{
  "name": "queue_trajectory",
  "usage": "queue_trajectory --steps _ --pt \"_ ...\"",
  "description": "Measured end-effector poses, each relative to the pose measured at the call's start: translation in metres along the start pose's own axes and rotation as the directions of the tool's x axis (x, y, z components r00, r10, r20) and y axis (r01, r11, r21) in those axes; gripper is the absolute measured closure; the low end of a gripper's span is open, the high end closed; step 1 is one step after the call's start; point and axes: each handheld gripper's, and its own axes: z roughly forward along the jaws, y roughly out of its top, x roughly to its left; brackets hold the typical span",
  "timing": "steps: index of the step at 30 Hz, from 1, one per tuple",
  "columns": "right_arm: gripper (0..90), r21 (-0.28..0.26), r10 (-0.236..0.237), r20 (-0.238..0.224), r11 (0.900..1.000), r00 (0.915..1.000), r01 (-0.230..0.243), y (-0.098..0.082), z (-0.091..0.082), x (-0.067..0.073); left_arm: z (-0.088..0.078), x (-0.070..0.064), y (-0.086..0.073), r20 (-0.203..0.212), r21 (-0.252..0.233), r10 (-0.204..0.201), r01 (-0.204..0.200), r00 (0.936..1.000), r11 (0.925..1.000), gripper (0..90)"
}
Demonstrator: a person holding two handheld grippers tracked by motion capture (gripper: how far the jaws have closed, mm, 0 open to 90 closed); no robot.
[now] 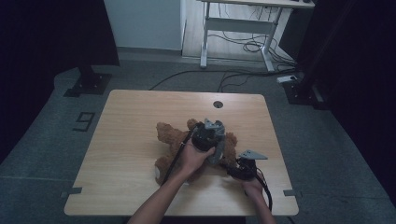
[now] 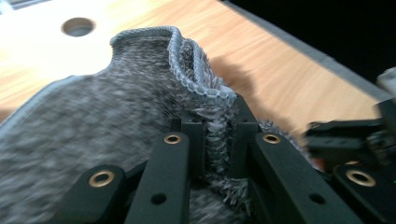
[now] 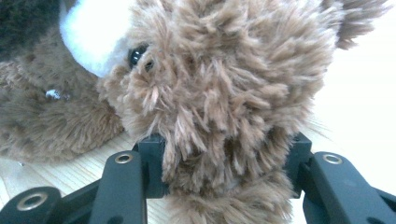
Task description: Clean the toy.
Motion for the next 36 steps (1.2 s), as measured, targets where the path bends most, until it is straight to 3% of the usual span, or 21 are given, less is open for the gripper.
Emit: queue_trajectory --steps 2,3,6,9,15,22,26,27,30,32,36 --pt "49.9 -0.001 0.006 -0.003 1.0 1.0 -0.006 0.0 0.0 -0.001 -0.004 0.015 -0.011 -0.033 0.035 -0.009 0.01 0.9994 0.9993 80.4" --pt "49.9 -0.002 0.011 -0.005 1.0 0.9999 -0.011 0.0 0.0 -0.001 -0.005 0.02 -0.015 -0.029 0.038 -0.017 0.018 0.9994 0.9991 80.5" --pt "49.9 -0.004 0.005 -0.004 1.0 1.0 -0.005 0.0 0.001 0.0 -0.015 0.032 -0.026 0.018 0.011 -0.052 0.052 0.9985 0.9986 80.6" --pt "49.9 0.0 -0.002 -0.002 1.0 1.0 0.002 0.0 0.002 0.001 -0.028 0.037 -0.033 0.001 -0.018 -0.041 0.041 0.9991 0.999 80.5" --pt "49.9 -0.002 0.004 -0.005 1.0 1.0 -0.004 0.0 0.002 0.001 -0.049 0.053 -0.043 -0.019 -0.055 -0.06 0.059 0.998 0.9968 80.4" --pt "49.8 -0.001 0.002 -0.005 1.0 1.0 -0.002 0.0 0.002 0.001 -0.069 0.076 -0.062 -0.026 -0.085 -0.114 0.111 0.9932 0.9901 80.5" --pt "49.8 -0.003 0.005 -0.005 1.0 1.0 -0.005 0.0 0.002 0.001 -0.084 0.092 -0.07 -0.07 -0.069 -0.132 0.127 0.9888 0.9895 80.1" --pt "49.8 -0.001 0.005 -0.005 1.0 1.0 -0.005 0.0 0.002 0.001 -0.089 0.097 -0.073 -0.098 -0.056 -0.129 0.124 0.9867 0.9907 80.1" --pt "49.8 -0.002 0.012 -0.009 1.0 0.9999 -0.012 0.0 0.002 0.0 -0.097 0.11 -0.082 -0.124 -0.049 -0.156 0.151 0.98 0.9874 80.2" --pt "49.8 -0.001 0.013 -0.01 1.0 0.9999 -0.013 0.0 0.002 0.0 -0.103 0.117 -0.086 -0.109 -0.058 -0.179 0.174 0.9777 0.9831 80.1" --pt "49.8 -0.001 0.014 -0.009 1.0 0.9999 -0.014 0.0 0.002 0.0 -0.11 0.11 -0.082 -0.063 -0.095 -0.174 0.168 0.9827 0.9813 79.9"
